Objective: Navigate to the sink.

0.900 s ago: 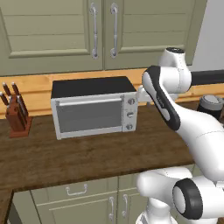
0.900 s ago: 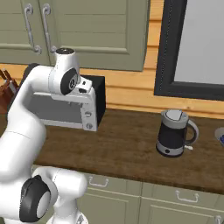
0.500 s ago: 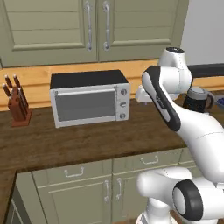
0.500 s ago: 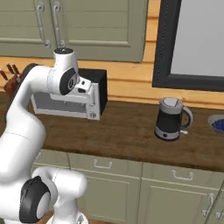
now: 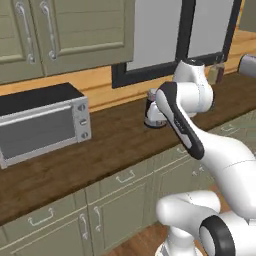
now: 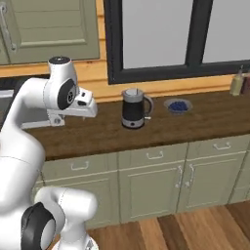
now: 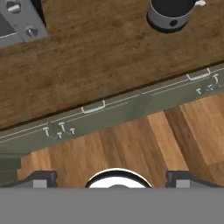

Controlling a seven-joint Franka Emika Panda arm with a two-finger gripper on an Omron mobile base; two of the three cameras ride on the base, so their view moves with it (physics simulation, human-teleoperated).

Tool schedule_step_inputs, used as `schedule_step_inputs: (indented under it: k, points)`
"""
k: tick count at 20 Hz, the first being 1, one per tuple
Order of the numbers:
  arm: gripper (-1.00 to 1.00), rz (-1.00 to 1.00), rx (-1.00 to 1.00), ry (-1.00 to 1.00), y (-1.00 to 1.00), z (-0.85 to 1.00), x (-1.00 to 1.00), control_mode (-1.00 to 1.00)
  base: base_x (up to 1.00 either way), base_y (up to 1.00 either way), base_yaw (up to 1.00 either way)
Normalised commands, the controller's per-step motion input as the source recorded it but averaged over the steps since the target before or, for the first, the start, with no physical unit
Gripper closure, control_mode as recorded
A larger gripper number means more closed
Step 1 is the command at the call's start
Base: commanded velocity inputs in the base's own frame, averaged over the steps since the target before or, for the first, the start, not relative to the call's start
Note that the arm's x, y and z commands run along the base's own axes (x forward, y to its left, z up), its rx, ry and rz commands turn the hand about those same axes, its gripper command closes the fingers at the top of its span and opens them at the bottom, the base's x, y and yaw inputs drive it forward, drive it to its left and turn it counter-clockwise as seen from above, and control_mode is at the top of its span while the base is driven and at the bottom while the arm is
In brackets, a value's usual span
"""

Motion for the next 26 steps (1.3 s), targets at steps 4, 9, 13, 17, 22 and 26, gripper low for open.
schedule_step_inputs:
  k: [4, 9, 13, 17, 22, 26]
  points:
    - [-1.00, 0.00, 0.00, 0.00, 0.00, 0.00, 0.00, 1.00, 0.00, 0.28, -0.91]
    - [-1.00, 0.00, 0.00, 0.00, 0.00, 0.00, 0.00, 1.00, 0.00, 0.25, -0.95]
    - [-1.00, 0.00, 0.00, 0.00, 0.00, 0.00, 0.00, 1.00, 0.00, 0.21, -0.95]
    - [-1.00, 0.00, 0.00, 0.00, 0.00, 0.00, 0.00, 1.00, 0.00, 0.18, -0.95]
    - [-1.00, 0.00, 0.00, 0.00, 0.00, 0.00, 0.00, 1.00, 0.60, 0.09, -0.69]
    - [-1.00, 0.00, 0.00, 0.00, 0.00, 0.00, 0.00, 1.00, 1.00, 0.00, -0.21]
